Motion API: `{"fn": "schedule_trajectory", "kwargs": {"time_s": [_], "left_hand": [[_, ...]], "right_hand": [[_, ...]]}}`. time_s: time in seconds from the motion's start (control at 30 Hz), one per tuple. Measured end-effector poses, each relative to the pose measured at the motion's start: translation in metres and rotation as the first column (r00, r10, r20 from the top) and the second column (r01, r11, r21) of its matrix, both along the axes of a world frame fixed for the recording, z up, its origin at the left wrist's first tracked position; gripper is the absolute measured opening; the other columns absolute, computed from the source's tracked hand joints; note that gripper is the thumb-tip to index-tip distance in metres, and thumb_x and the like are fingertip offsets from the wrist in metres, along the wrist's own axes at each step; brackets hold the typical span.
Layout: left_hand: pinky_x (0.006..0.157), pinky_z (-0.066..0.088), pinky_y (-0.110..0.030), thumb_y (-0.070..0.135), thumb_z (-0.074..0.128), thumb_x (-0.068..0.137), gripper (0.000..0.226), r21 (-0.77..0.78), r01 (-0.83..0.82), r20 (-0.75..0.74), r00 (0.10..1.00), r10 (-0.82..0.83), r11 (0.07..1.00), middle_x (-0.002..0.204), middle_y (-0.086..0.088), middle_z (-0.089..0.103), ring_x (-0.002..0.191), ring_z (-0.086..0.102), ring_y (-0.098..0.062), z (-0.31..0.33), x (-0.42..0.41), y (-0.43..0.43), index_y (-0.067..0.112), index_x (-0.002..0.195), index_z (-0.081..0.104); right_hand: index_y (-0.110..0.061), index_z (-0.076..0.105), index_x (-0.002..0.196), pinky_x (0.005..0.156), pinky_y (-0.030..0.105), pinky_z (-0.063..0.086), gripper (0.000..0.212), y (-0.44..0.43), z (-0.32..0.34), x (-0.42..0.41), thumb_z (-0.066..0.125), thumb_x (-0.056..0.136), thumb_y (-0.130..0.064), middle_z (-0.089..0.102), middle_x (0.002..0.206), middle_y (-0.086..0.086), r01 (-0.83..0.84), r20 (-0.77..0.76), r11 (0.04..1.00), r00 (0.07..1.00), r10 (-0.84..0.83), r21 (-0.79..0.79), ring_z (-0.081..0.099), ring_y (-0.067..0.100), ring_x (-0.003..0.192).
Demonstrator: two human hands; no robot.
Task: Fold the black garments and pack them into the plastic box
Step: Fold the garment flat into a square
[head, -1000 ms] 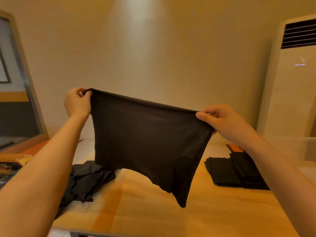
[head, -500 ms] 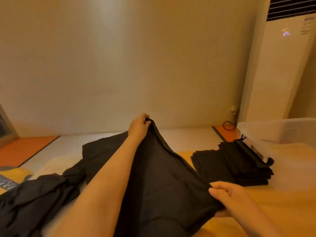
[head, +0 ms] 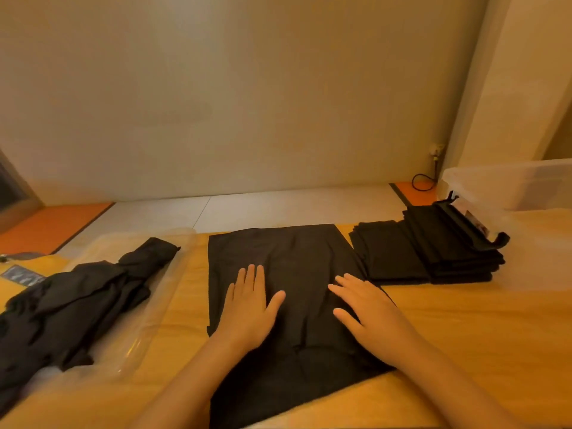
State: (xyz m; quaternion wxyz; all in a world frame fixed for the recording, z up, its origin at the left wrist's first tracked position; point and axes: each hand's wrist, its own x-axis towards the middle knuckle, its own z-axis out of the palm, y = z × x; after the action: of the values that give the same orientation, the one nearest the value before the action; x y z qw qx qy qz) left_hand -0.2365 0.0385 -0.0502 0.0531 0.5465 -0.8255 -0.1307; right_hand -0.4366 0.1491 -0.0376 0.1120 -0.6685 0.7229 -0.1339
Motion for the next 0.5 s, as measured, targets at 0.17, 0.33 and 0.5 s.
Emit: {"fn": "schedule_trajectory", "kwargs": {"time_s": [0.17, 0.33, 0.5], "left_hand": [[0.120, -0.002, -0.034, 0.057, 0.017, 0.098, 0.075, -0.045, -0.099, 0.073, 0.992, 0.103, 0.994, 0.161, -0.004, -0.009, 0.148, -0.009, -0.017, -0.025, 0.046, 0.026, 0.012, 0.153, -0.006], [0.118, -0.004, -0.028, 0.067, 0.012, 0.089, 0.082, -0.001, 0.104, 0.087, 0.991, -0.104, 0.995, 0.161, 0.003, -0.005, 0.147, -0.006, -0.008, -0.012, 0.077, 0.003, 0.020, 0.154, -0.001], [0.118, -0.007, -0.027, 0.050, 0.022, 0.100, 0.064, -0.101, 0.164, -0.047, 0.984, -0.169, 0.981, 0.159, 0.010, -0.009, 0.144, -0.011, -0.002, -0.002, 0.071, 0.044, 0.025, 0.153, -0.004]], "right_hand": [[-0.029, -0.008, 0.151, 0.117, 0.034, -0.004, 0.118, 0.002, -0.034, 0.020, -0.044, 0.048, -0.073, -0.007, 0.161, -0.001, 0.133, -0.181, 0.987, 0.977, -0.116, 0.085, -0.011, 0.018, 0.147], [-0.023, -0.010, 0.151, 0.120, 0.041, -0.003, 0.067, 0.033, -0.026, 0.067, 0.008, 0.097, -0.058, -0.012, 0.160, 0.007, 0.256, -0.175, 0.956, 0.957, -0.230, 0.146, -0.015, 0.024, 0.146], [-0.019, -0.008, 0.152, 0.119, 0.042, -0.003, 0.067, 0.027, -0.012, 0.088, 0.016, 0.100, -0.054, -0.010, 0.161, 0.007, 0.258, -0.173, 0.965, 0.953, -0.248, 0.041, -0.014, 0.024, 0.147]]}}
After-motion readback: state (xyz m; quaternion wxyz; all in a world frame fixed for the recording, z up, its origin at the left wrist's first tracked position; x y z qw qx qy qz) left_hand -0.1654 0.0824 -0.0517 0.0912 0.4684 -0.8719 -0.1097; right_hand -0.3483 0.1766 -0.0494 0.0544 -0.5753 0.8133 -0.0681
